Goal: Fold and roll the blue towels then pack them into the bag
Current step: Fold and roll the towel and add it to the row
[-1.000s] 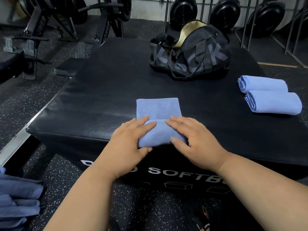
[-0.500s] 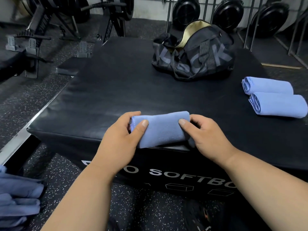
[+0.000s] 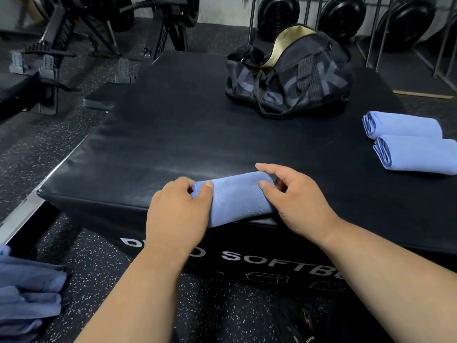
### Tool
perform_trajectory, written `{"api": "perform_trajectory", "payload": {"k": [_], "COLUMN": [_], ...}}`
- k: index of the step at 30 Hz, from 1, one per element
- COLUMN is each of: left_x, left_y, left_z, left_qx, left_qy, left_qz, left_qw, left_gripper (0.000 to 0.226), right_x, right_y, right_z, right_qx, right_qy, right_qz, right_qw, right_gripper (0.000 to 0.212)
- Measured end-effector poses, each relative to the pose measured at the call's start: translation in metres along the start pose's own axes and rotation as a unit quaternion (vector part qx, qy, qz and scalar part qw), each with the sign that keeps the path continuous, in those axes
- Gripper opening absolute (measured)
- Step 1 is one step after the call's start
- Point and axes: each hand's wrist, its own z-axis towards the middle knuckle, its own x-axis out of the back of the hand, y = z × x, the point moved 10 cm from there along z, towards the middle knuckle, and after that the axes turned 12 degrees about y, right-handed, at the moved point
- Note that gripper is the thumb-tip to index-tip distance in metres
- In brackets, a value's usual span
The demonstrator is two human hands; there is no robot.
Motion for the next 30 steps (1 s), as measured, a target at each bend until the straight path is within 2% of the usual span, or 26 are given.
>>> {"api": "perform_trajectory", "payload": {"k": [1,4,11,13,15,17,19,23,26,30], "left_x": [-0.001,-0.002,-0.006,0.006,0.014,0.003,-0.013,-0.027,-0.028,-0.028], "left_y": [-0.001,0.002,-0.002,0.01,0.033,0.045,0.044,0.034,0.032,0.027], "left_z": [0.0,-0.001,0.003,0.0,-0.009,-0.018,-0.024,-0.023,-0.02,-0.015], "left_qx": [0.006,-0.004,-0.015,-0.065,-0.154,-0.203,-0.222,-0.224,-0.211,-0.175], "left_qy": [-0.002,-0.009,0.011,0.064,0.095,0.058,0.016,-0.035,-0.045,-0.054], "left_qz": [-0.004,-0.001,0.018,0.009,0.0,0.015,0.056,0.074,0.085,0.093], "left_qw": [1.0,1.0,1.0,0.996,0.983,0.977,0.973,0.971,0.973,0.979], "left_gripper": [0.026,0.019,0.026,0.031,0.033,0.038,0.046,0.055,0.056,0.051], "right_x": [0.0,-0.002,-0.007,-0.004,0.003,0.004,-0.009,-0.035,-0.037,-0.037], "right_y": [-0.001,-0.005,-0.002,-0.008,-0.024,-0.04,-0.049,-0.037,-0.03,-0.03], "right_z": [0.0,-0.001,0.003,0.001,-0.005,-0.013,-0.021,-0.03,-0.026,-0.025], "right_qx": [0.005,0.023,0.037,0.067,0.131,0.196,0.234,0.194,0.151,0.138], "right_qy": [-0.001,0.003,0.001,0.018,0.062,0.076,0.037,-0.057,-0.079,-0.09], "right_qz": [-0.013,-0.049,-0.107,-0.13,-0.153,-0.155,-0.162,-0.194,-0.181,-0.18], "right_qw": [1.0,0.999,0.994,0.989,0.978,0.965,0.958,0.96,0.969,0.97], "right_gripper": [0.036,0.037,0.037,0.038,0.04,0.044,0.049,0.057,0.057,0.052]}}
